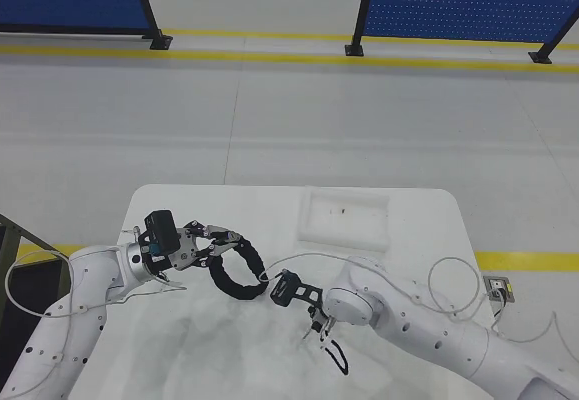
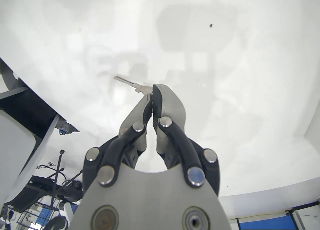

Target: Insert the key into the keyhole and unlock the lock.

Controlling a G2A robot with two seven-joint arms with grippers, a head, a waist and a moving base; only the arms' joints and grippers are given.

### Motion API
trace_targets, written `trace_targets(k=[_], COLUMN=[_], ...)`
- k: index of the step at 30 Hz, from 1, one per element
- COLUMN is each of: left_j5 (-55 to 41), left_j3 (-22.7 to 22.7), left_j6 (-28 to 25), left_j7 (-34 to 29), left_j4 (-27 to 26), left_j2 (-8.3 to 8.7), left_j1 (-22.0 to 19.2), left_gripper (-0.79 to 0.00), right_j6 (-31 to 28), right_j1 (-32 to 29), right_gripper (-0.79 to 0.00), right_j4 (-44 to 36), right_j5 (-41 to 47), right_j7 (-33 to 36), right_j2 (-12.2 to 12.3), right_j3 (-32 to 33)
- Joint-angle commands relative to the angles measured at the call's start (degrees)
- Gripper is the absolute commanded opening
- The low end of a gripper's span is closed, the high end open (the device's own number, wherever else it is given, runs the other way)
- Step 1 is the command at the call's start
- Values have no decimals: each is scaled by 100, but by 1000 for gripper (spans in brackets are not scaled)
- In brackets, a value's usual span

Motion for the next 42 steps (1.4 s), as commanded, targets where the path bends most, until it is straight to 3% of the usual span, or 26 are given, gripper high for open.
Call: trace_targets(k=[1,9,18,32,42], left_j5=[0,0,0,0,0], left_j3=[0,0,0,0,0], left_j6=[0,0,0,0,0], left_j7=[0,0,0,0,0], left_j4=[0,0,0,0,0], left_j2=[0,0,0,0,0], left_j1=[0,0,0,0,0], left_gripper=[-785,-785,-785,-785,-785], right_j6=[124,472,686,213,-188], right_j1=[-4,19,683,2200,2854], right_gripper=[-785,-785,-785,-785,-785], right_j4=[-141,-241,996,3883,5768], right_j5=[243,673,1510,2650,3109], right_j7=[20,196,24,-651,-1080], right_j2=[70,340,221,-508,-1041], right_j3=[373,1709,2040,1115,677])
